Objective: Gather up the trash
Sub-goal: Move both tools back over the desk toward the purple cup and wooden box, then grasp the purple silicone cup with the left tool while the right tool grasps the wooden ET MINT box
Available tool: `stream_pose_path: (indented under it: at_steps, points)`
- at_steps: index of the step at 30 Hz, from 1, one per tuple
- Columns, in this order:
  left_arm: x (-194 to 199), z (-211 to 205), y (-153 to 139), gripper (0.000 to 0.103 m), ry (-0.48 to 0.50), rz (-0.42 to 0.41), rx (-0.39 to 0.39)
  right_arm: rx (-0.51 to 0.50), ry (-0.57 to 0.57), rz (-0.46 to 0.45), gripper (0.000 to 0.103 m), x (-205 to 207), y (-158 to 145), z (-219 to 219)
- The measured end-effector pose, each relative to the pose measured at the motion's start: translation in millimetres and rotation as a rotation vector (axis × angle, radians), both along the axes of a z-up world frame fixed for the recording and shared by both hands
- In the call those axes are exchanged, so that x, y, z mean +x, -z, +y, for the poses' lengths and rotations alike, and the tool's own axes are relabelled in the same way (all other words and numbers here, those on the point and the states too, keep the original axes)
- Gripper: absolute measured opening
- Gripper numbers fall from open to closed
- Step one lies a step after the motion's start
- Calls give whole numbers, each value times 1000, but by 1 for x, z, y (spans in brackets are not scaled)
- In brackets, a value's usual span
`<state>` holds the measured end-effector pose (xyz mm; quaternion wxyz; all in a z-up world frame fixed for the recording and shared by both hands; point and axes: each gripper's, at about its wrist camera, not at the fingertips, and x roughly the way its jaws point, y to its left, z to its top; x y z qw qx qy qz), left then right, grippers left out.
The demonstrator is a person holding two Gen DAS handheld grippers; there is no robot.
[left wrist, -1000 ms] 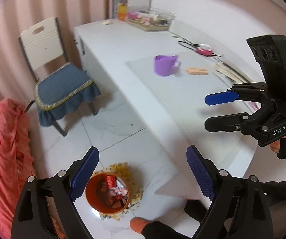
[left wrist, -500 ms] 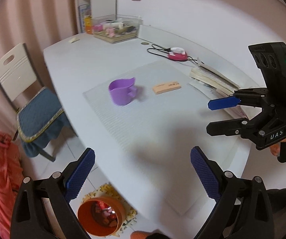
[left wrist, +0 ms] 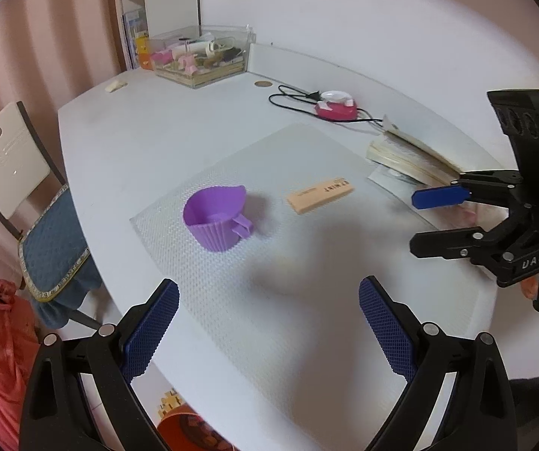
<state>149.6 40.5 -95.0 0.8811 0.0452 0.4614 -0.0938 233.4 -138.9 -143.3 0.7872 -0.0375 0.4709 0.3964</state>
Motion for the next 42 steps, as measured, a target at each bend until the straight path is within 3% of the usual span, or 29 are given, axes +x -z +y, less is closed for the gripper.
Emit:
stream_pose_path:
  at_steps: [11,16,27,32,33,34,35,36,38,42]
  points:
    - [63,8,37,95,2,35,-26,-116,45,-56,73,61,44,15]
    - [84,14,52,95,3,58,-21,-234,27,-99,73,82,69,25]
    - [100,19,63,95,29,44,-35,-297,-82,-132,75,103,95,43]
    - [107,23,64,95,35,26,-66,-269,-110,-128,76,113,96,41]
    - [108,23,64,92,34,24,-69,-274,-108,-133,72,113,96,41]
    - [109,23,65,81,37,28,-73,-275,-107,-133,67,113,95,41]
    - [110,23,67,81,44,42,-80,-273,-101,-133,62,113,93,39]
    - [109,22,67,81,44,38,-77,-272,-96,-134,47,112,91,39]
    - [108,21,68,80,42,33,-70,-271,-95,-132,32,111,89,37]
    - [102,20,67,80,38,38,-74,-266,-96,-137,31,102,88,36]
